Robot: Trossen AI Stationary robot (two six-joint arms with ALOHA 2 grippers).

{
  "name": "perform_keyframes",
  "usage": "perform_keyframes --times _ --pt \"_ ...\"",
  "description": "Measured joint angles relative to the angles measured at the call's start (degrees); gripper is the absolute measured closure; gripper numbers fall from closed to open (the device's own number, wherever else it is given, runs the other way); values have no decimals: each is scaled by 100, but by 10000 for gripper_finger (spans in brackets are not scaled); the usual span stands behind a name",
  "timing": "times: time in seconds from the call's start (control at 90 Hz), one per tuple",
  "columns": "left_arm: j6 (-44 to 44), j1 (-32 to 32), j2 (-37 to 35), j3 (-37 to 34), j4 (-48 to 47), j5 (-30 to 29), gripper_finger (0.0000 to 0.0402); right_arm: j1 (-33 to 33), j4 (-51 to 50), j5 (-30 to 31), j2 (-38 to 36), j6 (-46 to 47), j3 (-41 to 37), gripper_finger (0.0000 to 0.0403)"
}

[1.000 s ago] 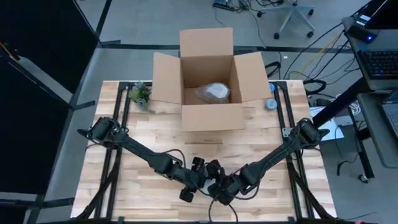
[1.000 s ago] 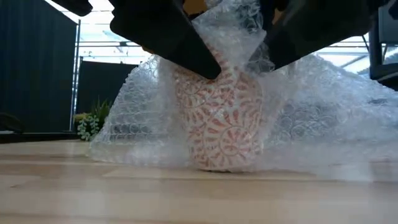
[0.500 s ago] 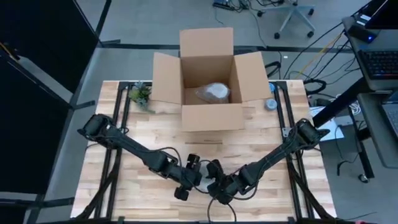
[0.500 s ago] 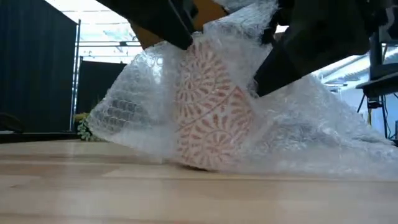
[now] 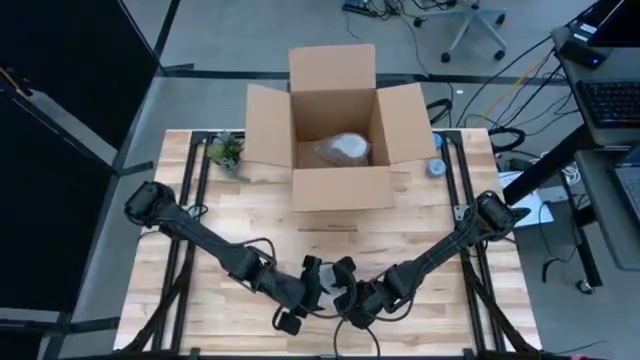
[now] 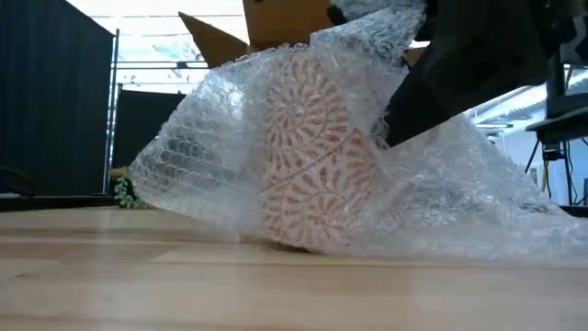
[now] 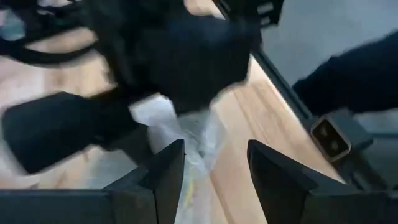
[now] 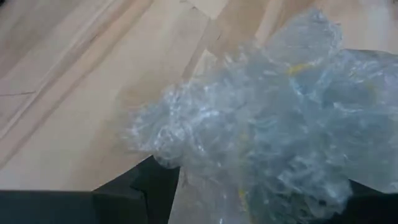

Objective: Wrap mug
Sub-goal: Wrap the orange mug with bubble wrap

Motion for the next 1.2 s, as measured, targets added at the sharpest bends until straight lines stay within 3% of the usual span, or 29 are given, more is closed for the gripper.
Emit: perform_keyframes --times 0.2,0.678,1.2 --pt "27 96 317 2 425 164 240 -3 -39 14 0 -32 2 203" --pt "-29 432 309 -400 207 143 240 -28 -49 19 -55 -13 8 203" --pt "-49 447 325 -420 127 184 240 8 -1389 -46 -572 7 1000 203"
